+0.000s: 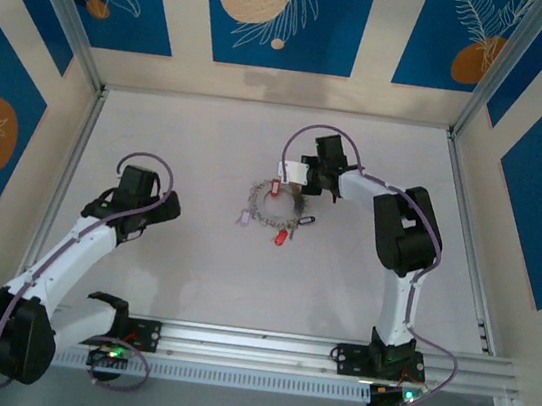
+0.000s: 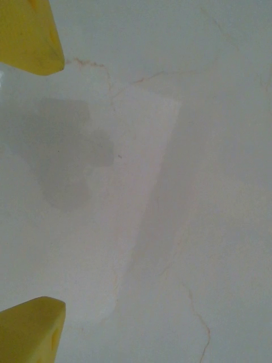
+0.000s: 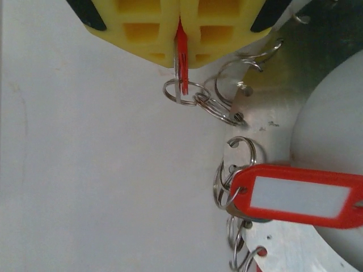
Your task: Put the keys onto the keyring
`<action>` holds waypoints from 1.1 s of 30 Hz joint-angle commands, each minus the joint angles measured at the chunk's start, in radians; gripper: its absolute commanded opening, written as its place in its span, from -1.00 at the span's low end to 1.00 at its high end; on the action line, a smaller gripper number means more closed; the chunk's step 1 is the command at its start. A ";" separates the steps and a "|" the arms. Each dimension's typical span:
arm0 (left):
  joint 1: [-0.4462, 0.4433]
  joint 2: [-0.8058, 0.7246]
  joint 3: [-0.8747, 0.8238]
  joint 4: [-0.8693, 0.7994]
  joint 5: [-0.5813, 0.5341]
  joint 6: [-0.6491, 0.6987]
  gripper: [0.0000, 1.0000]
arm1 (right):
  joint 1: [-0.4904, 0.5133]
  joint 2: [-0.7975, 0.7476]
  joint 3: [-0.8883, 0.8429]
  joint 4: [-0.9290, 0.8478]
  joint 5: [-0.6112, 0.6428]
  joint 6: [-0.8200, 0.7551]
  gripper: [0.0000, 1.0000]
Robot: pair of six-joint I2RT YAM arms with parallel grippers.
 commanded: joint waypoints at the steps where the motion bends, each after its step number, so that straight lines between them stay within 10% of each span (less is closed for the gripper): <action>1: 0.013 0.006 -0.018 0.046 0.055 0.062 1.00 | -0.010 0.034 0.029 0.026 -0.010 0.021 -0.83; 8: 0.004 -0.056 -0.067 0.140 0.141 0.156 1.00 | -0.011 0.028 0.016 0.038 0.037 0.059 -0.59; 19: -0.008 -0.284 -0.125 0.201 -0.051 0.083 1.00 | -0.009 -0.200 -0.154 0.116 0.130 0.196 -0.19; 26: -0.012 -0.300 -0.150 0.293 -0.051 0.427 1.00 | -0.001 -0.560 -0.403 0.222 0.045 0.505 0.20; 29: -0.012 -0.227 -0.178 0.368 0.018 0.553 1.00 | -0.002 -0.748 -0.550 0.328 0.002 0.709 0.92; 33: -0.012 -0.071 -0.211 0.538 0.117 0.618 1.00 | -0.027 -0.946 -0.770 0.523 -0.003 0.957 0.99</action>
